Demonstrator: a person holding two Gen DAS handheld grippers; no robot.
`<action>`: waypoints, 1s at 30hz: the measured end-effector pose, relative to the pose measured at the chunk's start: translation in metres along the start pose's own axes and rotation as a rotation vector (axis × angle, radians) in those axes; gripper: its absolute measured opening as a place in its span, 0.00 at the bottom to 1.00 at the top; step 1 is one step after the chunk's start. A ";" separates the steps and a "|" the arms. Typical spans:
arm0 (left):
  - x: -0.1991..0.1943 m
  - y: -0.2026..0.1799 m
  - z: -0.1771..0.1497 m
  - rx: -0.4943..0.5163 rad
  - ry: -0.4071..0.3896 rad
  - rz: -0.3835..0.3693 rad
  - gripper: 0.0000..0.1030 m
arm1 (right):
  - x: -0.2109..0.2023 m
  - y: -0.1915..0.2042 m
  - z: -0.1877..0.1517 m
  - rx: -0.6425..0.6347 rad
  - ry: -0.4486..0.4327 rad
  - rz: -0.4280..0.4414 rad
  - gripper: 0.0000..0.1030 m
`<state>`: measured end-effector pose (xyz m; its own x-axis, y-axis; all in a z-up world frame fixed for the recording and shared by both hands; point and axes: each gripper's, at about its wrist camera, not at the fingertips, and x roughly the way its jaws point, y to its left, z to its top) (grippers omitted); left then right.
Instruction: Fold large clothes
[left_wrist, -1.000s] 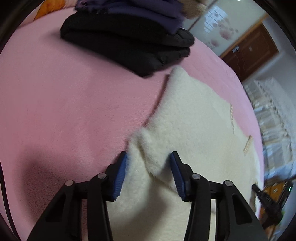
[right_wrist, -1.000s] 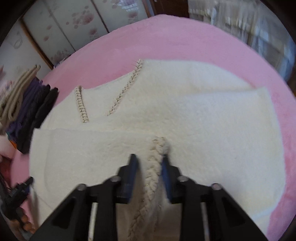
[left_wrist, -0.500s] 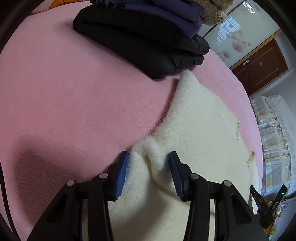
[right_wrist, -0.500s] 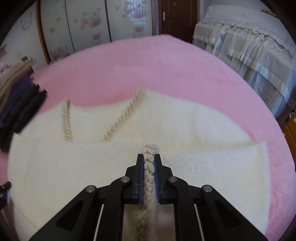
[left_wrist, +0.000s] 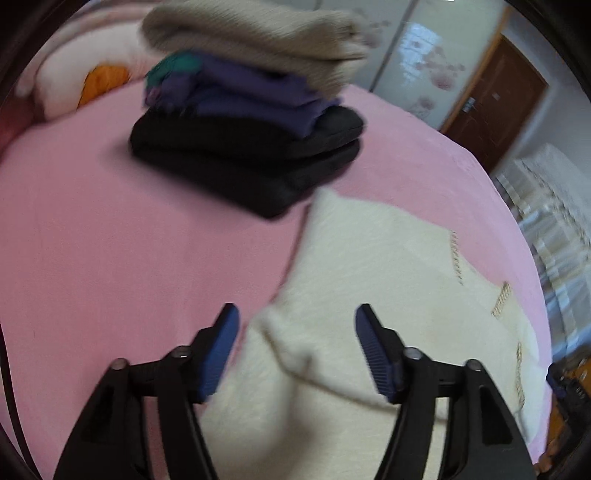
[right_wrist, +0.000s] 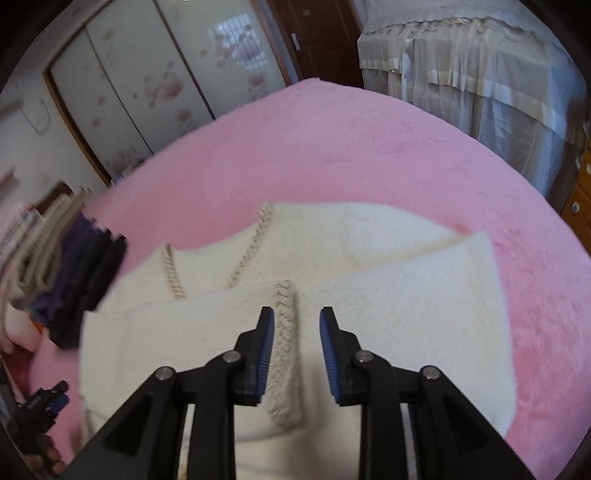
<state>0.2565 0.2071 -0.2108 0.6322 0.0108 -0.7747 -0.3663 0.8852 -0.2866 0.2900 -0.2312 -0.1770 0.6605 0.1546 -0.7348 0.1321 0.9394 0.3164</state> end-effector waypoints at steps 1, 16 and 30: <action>-0.001 -0.012 0.001 0.042 -0.010 -0.008 0.69 | 0.000 0.007 -0.002 -0.015 0.012 0.009 0.27; 0.073 -0.103 -0.031 0.288 0.166 -0.041 0.73 | 0.063 0.114 -0.078 -0.338 0.099 0.028 0.23; 0.062 -0.097 -0.030 0.322 0.176 -0.063 0.84 | 0.009 0.009 -0.063 -0.093 0.074 -0.009 0.08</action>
<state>0.3110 0.1082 -0.2479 0.5092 -0.1038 -0.8544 -0.0794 0.9828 -0.1667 0.2512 -0.2024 -0.2188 0.6031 0.1649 -0.7804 0.0662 0.9647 0.2550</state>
